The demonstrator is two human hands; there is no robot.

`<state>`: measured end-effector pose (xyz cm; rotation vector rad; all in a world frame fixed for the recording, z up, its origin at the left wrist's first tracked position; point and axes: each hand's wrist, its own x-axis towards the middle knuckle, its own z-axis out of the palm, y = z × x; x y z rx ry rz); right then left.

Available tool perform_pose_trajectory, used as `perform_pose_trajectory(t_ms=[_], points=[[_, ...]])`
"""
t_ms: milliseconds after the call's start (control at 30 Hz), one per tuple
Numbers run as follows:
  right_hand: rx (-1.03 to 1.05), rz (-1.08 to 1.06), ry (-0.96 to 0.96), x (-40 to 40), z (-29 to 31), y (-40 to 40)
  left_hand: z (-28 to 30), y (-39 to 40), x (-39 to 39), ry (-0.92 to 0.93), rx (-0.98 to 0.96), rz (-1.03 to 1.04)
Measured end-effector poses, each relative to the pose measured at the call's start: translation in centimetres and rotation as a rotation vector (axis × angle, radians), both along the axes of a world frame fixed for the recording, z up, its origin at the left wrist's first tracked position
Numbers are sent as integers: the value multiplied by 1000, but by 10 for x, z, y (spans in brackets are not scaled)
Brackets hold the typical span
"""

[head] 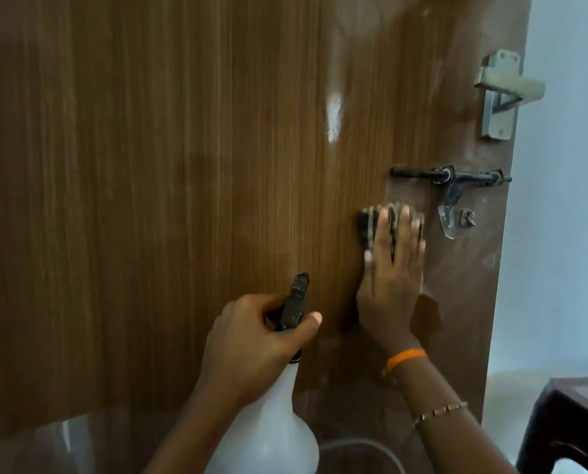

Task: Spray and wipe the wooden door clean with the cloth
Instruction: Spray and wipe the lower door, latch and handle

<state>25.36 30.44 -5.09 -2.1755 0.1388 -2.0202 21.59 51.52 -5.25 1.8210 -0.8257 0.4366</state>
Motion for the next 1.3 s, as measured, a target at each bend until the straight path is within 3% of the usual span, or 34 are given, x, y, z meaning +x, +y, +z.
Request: perform_pose_trajectory(t_ms=[167, 467, 733, 867, 1067, 1300], points=[[-94, 34, -61, 0, 40, -17, 13, -20, -1, 4, -11, 4], [-239, 13, -32, -4, -69, -28, 20, -39, -2, 2, -1, 7], [-117, 22, -118, 0, 37, -36, 31, -53, -5, -35, 14, 11], [-9, 99, -186, 4, 49, -35, 36, -69, -4, -18, -38, 1], [173, 154, -248, 8, 23, -30, 29, -72, 4, -4, -75, -36], [16, 57, -131, 1, -81, -35, 27, -69, 4, -7, -62, -85]])
